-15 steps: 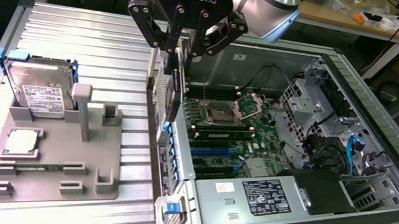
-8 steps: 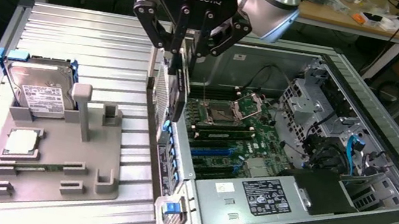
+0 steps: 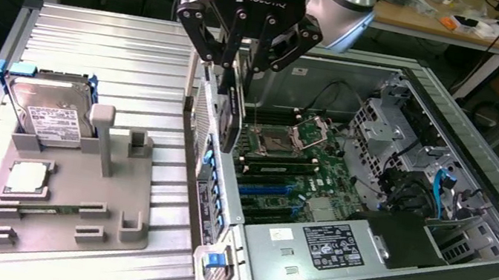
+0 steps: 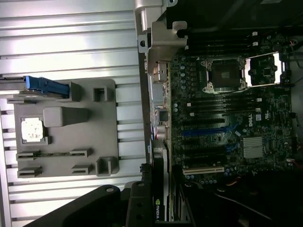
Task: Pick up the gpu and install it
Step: 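Pick up the gpu and move the gpu toward the slot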
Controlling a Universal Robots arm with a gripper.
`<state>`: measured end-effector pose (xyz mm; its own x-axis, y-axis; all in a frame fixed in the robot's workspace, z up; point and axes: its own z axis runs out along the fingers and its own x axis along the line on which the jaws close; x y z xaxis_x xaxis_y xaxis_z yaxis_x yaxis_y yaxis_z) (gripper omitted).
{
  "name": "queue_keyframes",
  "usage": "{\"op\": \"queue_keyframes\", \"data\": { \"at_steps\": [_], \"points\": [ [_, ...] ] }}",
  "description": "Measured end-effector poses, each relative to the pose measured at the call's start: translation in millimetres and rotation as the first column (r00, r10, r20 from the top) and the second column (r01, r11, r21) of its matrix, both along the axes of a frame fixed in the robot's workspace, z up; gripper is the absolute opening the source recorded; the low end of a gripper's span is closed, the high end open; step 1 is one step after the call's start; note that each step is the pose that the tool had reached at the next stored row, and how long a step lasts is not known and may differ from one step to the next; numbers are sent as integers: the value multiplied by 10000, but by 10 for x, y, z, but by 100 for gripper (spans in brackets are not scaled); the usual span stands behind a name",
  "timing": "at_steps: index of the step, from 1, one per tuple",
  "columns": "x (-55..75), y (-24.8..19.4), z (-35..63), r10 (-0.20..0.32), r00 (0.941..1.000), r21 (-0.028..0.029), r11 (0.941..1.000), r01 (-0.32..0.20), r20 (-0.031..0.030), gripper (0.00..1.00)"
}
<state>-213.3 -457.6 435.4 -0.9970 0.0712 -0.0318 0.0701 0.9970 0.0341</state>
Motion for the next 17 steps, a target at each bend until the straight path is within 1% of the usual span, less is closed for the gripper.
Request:
{"op": "queue_keyframes", "data": {
  "at_steps": [17],
  "points": [
    [132, 0, 0, 0, 10000, 0, 10000, 0, 0, 27]
  ]
}}
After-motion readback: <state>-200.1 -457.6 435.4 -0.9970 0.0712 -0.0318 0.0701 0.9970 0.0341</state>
